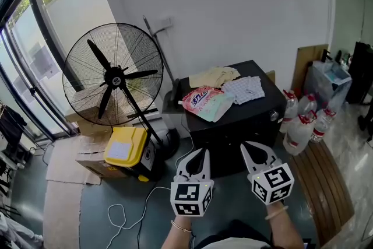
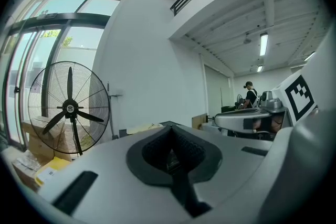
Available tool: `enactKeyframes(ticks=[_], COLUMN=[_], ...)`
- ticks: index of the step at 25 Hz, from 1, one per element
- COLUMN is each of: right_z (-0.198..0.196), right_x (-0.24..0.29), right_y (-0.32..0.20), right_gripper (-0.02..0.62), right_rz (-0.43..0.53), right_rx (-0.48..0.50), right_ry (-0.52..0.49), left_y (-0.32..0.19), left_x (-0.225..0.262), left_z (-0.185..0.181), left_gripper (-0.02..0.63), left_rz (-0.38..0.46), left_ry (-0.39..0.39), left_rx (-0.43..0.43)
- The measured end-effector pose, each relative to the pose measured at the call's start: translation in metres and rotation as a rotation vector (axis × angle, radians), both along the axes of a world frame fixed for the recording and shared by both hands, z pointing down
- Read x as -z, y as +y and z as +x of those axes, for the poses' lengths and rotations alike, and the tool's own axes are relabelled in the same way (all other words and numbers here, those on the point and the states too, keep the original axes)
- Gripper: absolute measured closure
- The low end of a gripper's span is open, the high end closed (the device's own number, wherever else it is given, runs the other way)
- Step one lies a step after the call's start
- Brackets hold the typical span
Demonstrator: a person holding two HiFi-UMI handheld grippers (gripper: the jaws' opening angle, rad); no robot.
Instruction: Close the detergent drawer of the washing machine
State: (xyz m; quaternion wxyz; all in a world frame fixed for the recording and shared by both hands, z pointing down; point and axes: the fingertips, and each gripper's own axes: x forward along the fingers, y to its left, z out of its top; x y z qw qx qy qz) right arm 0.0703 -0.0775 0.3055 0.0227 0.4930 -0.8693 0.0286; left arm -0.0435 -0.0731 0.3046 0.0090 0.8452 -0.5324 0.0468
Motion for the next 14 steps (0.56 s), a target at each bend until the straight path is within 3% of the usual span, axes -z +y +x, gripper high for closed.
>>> enactKeyframes(ticks=[14], right_z=[0.012], right_x=[-0.007], right_y=[-0.013], right_gripper=[0.571], right_rz=[-0.004], right_rx=[-0.004], right_ry=[0.016], left_y=[-0.012], left_x=[-0.007], left_z=[0.011], left_gripper=[0.591], left_rz=[-0.021], left_ry=[-0.001], left_rx=[0.0])
